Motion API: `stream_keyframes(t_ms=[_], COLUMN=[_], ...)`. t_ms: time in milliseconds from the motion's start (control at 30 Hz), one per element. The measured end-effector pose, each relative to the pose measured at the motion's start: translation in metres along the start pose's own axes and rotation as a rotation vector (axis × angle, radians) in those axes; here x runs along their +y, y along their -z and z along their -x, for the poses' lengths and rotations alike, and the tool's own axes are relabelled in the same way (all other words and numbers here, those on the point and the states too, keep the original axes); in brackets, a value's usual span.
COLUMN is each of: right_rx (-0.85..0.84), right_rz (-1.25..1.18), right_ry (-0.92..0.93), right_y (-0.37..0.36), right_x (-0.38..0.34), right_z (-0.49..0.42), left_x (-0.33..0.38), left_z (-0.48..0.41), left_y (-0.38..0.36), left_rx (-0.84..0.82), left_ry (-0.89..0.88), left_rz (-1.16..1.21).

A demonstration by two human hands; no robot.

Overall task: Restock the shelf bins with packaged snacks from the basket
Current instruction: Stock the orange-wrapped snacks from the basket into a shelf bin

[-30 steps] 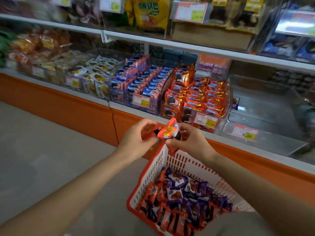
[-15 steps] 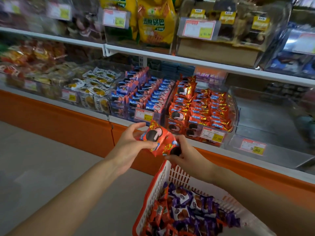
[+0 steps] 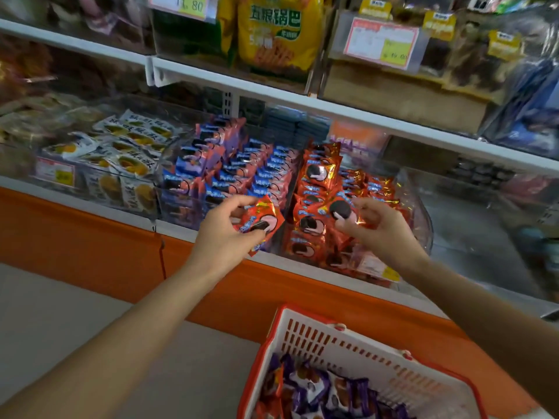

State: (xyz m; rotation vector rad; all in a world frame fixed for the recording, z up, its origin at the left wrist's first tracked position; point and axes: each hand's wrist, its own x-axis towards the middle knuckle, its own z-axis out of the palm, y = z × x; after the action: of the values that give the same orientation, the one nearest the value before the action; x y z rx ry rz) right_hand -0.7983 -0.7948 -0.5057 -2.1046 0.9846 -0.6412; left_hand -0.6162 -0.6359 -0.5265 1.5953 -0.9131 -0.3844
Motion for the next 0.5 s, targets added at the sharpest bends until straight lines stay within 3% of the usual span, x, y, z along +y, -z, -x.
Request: stream_keyframes(t_ms=[233,500], right_rx=[0.297,0.186], right_rz=[0.186,0.426], right_ry=[0.122,0.19], right_y=[-0.005,-0.019], right_x=[0.003,0.012], right_z=[-0.077,-0.134], left_x=[-0.005,-0.004], left_z=[-0.044,-0.066], left_y=[-0.013,-0.033], left_rx=[0.061,0.06], left_ry=[-0.072,-0.081], left_rz=[0.039,0.162])
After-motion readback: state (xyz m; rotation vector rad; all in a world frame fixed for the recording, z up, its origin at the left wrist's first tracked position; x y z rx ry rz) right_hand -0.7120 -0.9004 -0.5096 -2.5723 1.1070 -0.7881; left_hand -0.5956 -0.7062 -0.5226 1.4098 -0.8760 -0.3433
